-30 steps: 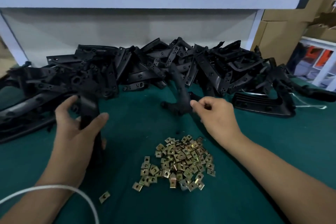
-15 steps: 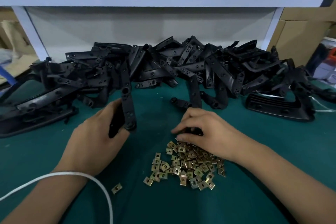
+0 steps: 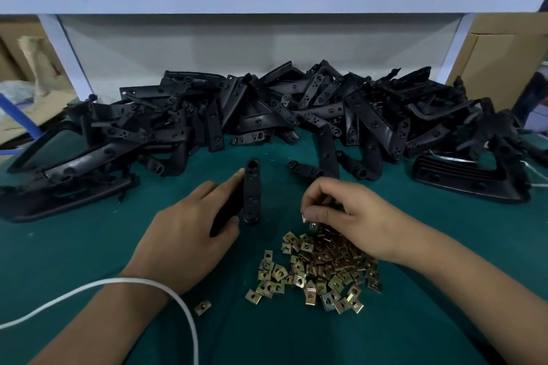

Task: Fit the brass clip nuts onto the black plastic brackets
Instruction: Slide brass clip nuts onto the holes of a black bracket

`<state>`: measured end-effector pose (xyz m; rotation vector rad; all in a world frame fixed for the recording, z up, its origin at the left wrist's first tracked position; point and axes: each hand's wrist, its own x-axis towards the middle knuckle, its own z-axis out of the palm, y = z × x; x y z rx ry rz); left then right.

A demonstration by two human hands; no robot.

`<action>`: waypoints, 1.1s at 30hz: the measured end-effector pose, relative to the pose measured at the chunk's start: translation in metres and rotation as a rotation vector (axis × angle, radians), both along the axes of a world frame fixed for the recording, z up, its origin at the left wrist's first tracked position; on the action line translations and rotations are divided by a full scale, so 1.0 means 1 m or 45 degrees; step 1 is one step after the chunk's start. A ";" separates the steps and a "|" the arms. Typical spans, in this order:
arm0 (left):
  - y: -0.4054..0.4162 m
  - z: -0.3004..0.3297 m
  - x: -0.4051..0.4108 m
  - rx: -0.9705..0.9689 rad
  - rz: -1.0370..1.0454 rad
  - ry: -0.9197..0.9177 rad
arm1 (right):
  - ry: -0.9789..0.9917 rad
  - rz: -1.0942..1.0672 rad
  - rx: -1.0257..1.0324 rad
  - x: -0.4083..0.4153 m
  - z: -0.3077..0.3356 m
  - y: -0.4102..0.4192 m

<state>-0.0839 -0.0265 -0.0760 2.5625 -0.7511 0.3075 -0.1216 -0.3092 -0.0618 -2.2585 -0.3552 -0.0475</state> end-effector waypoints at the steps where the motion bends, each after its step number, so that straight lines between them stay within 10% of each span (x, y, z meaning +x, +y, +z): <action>1: 0.000 0.000 0.000 -0.006 0.000 0.003 | 0.012 -0.011 0.104 0.000 -0.001 0.000; 17: -0.007 0.005 -0.009 -0.197 -0.092 -0.055 | 0.142 0.062 1.265 -0.001 0.002 0.015; 33: -0.012 0.015 -0.017 -0.126 -0.185 -0.096 | 0.224 0.037 1.437 -0.009 0.009 0.033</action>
